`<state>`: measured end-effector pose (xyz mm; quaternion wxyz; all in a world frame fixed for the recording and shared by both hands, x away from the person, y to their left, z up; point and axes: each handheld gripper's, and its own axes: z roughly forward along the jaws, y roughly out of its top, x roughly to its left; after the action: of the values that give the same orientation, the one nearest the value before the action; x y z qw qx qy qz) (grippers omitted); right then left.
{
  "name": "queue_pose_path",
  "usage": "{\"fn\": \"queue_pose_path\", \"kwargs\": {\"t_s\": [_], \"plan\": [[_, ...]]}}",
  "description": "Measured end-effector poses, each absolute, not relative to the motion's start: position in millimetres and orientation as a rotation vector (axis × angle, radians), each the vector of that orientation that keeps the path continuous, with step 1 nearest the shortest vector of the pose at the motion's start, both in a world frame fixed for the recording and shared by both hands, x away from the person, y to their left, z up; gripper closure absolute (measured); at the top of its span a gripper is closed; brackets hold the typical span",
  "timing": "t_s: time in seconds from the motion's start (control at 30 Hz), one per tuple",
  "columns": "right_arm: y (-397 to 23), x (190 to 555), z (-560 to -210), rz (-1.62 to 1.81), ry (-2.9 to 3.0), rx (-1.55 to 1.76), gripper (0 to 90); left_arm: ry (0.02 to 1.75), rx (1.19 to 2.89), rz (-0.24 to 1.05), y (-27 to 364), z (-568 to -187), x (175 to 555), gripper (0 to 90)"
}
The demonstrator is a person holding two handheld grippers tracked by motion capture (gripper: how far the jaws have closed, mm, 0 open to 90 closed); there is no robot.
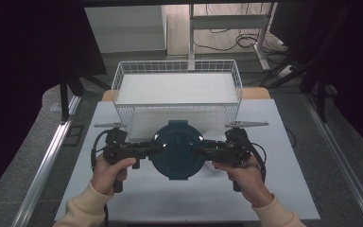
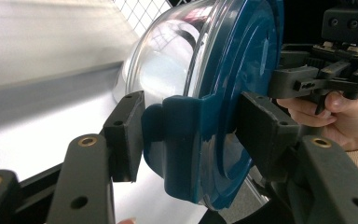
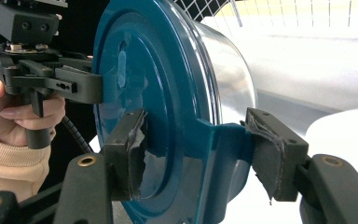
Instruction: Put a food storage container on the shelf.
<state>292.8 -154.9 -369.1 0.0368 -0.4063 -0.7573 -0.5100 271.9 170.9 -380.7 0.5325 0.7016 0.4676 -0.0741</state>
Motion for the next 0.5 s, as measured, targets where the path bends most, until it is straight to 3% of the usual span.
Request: {"fn": "queue_pose_path", "kwargs": {"t_s": [0.5], "plan": [[-151.6,312.5,-345.6,-1.585,-2.344,-1.21,40.1,1.104,1.665,-0.149,174.7,-357.1,288.6,43.8]]}}
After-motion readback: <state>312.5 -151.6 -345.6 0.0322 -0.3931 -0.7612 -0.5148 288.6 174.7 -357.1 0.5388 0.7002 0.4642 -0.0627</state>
